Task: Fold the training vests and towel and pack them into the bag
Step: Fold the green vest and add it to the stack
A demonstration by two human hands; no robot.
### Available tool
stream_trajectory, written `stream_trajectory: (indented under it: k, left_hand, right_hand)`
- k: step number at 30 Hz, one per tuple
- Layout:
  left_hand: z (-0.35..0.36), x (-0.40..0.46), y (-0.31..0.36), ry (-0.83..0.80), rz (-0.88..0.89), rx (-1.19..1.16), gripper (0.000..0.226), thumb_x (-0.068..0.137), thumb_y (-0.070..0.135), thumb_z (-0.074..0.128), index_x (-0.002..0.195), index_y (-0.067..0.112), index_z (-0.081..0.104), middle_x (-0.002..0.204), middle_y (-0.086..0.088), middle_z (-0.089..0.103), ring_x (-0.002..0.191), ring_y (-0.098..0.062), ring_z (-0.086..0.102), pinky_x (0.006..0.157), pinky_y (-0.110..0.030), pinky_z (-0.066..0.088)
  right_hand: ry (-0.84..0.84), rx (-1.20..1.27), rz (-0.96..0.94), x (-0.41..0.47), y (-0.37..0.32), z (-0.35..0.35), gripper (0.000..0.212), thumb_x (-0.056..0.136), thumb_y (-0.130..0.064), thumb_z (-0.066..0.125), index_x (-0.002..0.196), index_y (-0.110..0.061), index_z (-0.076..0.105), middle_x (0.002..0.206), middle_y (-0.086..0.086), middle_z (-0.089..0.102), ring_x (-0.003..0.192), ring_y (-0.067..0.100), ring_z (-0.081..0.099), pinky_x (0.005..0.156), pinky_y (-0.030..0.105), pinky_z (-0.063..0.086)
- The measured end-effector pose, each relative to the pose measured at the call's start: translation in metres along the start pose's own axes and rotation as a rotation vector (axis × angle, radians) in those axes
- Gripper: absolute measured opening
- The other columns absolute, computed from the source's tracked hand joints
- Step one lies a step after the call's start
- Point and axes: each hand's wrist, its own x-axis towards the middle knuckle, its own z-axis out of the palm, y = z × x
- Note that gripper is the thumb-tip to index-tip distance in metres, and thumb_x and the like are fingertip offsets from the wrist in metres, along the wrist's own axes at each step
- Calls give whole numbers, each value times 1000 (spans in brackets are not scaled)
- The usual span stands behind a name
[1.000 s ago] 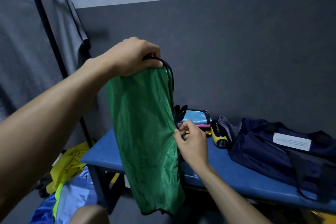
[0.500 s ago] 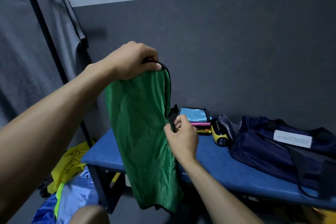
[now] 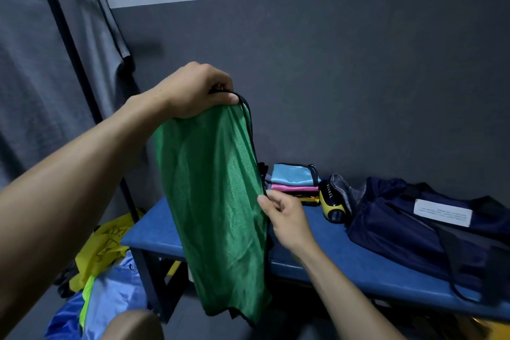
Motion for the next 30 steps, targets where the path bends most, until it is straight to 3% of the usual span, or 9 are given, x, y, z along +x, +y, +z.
stream_trajectory:
  k: [2,5,9,13,16,18,23,28,30]
  left_hand:
    - [-4,-1,2,-11,35,-57,28,92,54,68,89,26,70,76,8,63,74,-17,59,71,-35,47]
    - [-11,-2,6,-43,74,-137,29,90,59,67,88,30,70,77,5,65,76,-18,62,72,-34,49]
    - [-21,-3,10,-99,119,-247,21,91,53,69,88,32,70,77,2,68,75,-19,64,69,-31,50]
    - [-28,-2,14,-164,132,-316,16,93,42,69,88,27,71,78,3,70,71,-3,60,67,-20,47]
    - [-29,-3,15,-190,126,-365,17,93,37,69,90,20,72,79,2,71,72,1,59,68,-15,47]
    - [-29,-4,13,-206,124,-383,17,93,34,68,91,17,73,81,-1,72,74,0,61,69,-15,49]
    - [-30,-8,7,-197,88,-403,17,94,32,67,91,16,73,86,0,75,78,1,65,74,-14,51]
    - [-29,-13,-2,-160,23,-358,20,92,37,67,89,18,73,84,6,75,73,6,63,71,-9,49]
    - [-27,-15,-6,-132,-8,-326,22,91,43,67,87,22,73,82,8,74,72,4,63,70,-9,48]
  right_hand:
    - [2,65,36,-1,2,-3,11,101,-15,63,93,-9,66,67,-16,62,68,-4,54,71,14,43]
    - [-15,-2,6,2,5,-6,18,101,-20,63,84,-16,65,76,-21,59,75,-7,52,77,16,40]
    - [-129,30,77,2,4,-9,14,101,-21,61,93,-14,70,115,-26,51,96,-43,35,81,-8,29]
    - [-235,177,171,5,4,-3,37,95,-37,57,60,-33,67,73,-26,56,74,-11,52,81,14,39]
    - [-297,390,263,6,12,-5,25,89,-40,62,78,-22,75,93,-6,73,98,12,63,97,29,48]
    - [-331,502,314,8,15,-3,43,84,-48,72,90,-6,69,102,10,71,102,22,64,98,35,50]
    - [-339,591,327,10,14,-1,71,63,-52,94,103,1,70,114,19,70,110,27,66,105,40,48]
    - [-271,473,310,12,7,-16,23,83,-38,75,81,-16,80,95,5,75,96,17,67,90,29,53]
    - [-292,378,299,16,3,-23,26,88,-37,71,70,-18,76,83,9,70,87,18,61,86,32,48]
